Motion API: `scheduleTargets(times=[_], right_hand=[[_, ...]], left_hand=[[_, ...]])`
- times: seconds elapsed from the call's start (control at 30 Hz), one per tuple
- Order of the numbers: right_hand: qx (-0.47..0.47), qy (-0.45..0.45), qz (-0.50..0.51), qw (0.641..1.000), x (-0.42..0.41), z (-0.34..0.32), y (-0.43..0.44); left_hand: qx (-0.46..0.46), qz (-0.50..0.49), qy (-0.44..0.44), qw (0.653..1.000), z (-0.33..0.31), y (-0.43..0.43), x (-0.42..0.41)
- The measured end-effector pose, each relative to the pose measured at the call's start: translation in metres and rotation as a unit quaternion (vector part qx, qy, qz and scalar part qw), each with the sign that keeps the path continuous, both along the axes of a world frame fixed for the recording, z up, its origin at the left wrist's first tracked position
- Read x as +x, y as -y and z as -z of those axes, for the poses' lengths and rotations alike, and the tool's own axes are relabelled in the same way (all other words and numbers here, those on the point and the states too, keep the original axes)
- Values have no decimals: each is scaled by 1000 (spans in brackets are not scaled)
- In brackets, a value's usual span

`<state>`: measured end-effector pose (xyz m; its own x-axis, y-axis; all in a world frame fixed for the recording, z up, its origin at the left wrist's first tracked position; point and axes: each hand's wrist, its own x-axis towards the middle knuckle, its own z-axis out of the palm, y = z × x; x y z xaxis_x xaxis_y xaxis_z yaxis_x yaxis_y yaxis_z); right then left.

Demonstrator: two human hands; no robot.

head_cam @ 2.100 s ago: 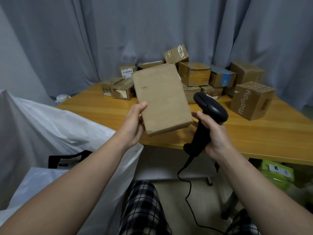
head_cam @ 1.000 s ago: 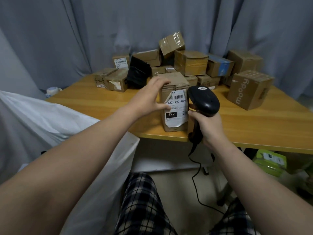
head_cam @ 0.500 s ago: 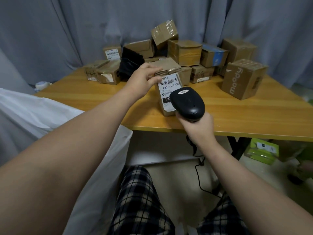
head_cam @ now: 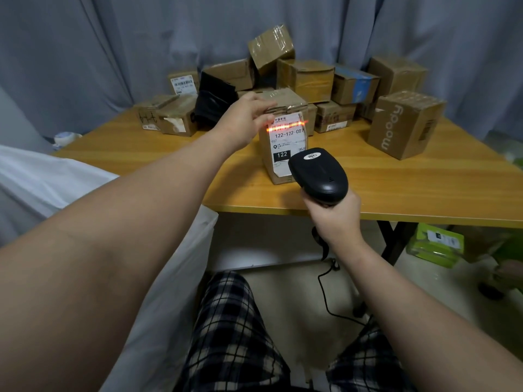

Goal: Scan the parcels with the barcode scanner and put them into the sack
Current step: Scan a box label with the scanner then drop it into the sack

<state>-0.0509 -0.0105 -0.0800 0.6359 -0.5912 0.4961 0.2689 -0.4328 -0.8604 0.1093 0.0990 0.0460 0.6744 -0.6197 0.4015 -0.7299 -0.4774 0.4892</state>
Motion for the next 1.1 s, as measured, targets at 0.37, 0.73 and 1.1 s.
scheduleTargets(times=[0.37,0.73,1.1], right_hand=[[7,5,-12,1000,0,5,1],[38,-7,-3,999,0,-3,-1],[69,-5,-176,982,29,-55,-47]], left_hand=[[-6,1,14,1000,1,1,1],[-97,-31,109,989,25,-12,3],[-163,-80,130,975,-1,-118,-7]])
